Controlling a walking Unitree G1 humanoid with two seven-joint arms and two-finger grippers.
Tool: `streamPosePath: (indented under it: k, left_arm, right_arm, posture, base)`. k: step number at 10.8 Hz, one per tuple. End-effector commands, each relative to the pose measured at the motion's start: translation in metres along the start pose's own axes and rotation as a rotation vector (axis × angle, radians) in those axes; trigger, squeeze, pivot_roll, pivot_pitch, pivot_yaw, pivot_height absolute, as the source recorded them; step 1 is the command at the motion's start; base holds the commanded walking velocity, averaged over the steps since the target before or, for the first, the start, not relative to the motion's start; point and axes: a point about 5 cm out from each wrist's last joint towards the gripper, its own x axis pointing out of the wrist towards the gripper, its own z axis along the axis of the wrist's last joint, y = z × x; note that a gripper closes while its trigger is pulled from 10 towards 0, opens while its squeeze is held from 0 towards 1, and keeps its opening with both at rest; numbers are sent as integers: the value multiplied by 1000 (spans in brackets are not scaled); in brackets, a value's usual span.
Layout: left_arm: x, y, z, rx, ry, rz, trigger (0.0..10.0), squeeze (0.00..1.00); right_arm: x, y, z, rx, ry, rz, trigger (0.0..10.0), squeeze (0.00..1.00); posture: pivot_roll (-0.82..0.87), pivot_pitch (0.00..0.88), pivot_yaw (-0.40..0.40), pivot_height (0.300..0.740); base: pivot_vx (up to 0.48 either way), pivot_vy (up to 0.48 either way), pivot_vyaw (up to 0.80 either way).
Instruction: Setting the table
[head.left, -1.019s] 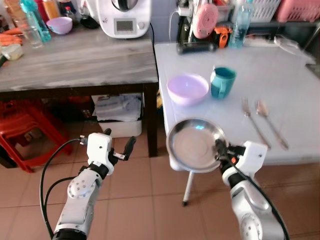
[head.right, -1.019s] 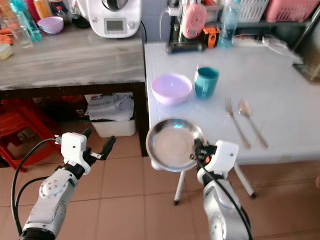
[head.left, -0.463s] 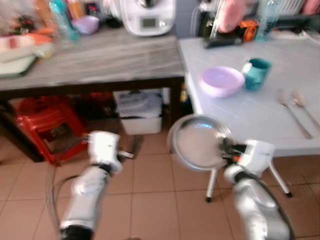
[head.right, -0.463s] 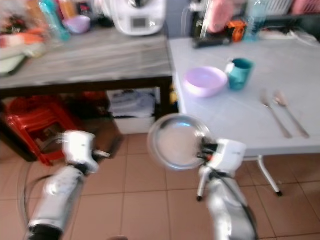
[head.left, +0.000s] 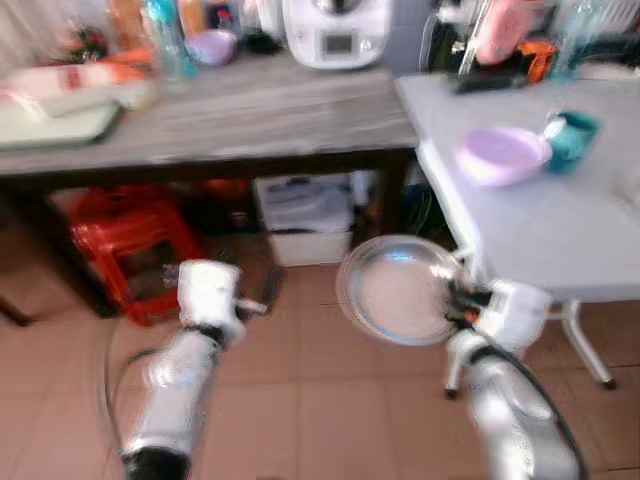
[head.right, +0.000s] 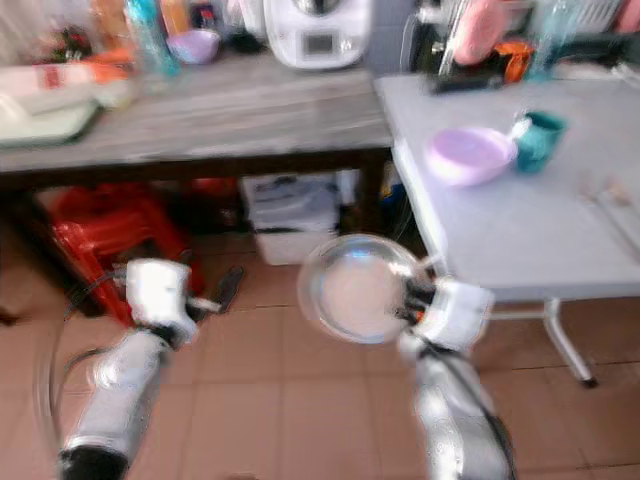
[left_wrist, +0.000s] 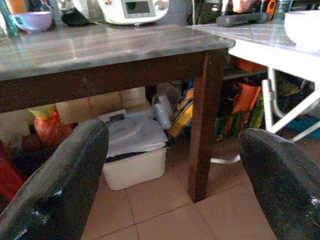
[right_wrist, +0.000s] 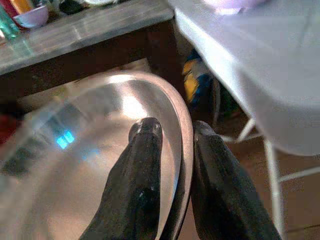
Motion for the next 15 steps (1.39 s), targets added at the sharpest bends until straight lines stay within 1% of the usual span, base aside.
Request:
streamPosePath:
  k: [1,2,3,4,5,7,8,11,12,14,15]
  left_arm:
    - [-5,19,-2,45,14,76,10000,0]
    - [-9,27,-5,48,30,115,10000,0]
    - [-15,37,-8,58,45,157,10000,0]
    - [-20,41,-12,67,56,179,10000,0]
    - [-23,44,-13,68,58,196,10000,0]
    - [-22,42,-12,36,38,209,10000,0]
    - [-21,37,-10,46,25,183,10000,0]
    - [-24,35,-13,43,34,152,10000,0]
    - [-20,32,-11,38,24,141,10000,0]
    - [-18,29,-11,31,25,124,10000,0]
    - [-18,28,-11,30,26,117,10000,0]
  right_arm:
    - [1,7,6,-43,-43,23,10000,0]
    - [0,11,10,-79,-62,45,10000,0]
    - [1,12,12,-80,-67,50,10000,0]
    - [2,10,11,-107,-64,40,10000,0]
    - [3,10,9,-114,-63,43,10000,0]
    - [6,10,10,-111,-69,39,10000,0]
    - [6,10,10,-113,-71,34,10000,0]
    - [6,11,10,-134,-91,43,10000,0]
    - [7,11,10,-139,-98,39,10000,0]
    - [7,11,11,-136,-108,34,10000,0]
    - [8,10,12,-137,-110,32,10000,0]
  posture:
    - [31,42,27,740]
    - [27,38,27,740]
    - [28,34,25,740]
    - [33,29,22,740]
    - [40,23,18,740]
    - [49,17,20,740]
    - [51,16,18,740]
    - [53,14,26,740]
    - [52,14,28,740]
    - [46,11,35,740]
    - [44,14,37,740]
  base:
    - [0,420,0]
    - [0,416,0]
    - [0,420,0]
    - [0,428,0]
    - [0,424,0]
    - [0,354,0]
    - [0,0,0]
    - [0,0,0]
    - [296,0,0]
    - [321,0,0]
    - [337,0,488]
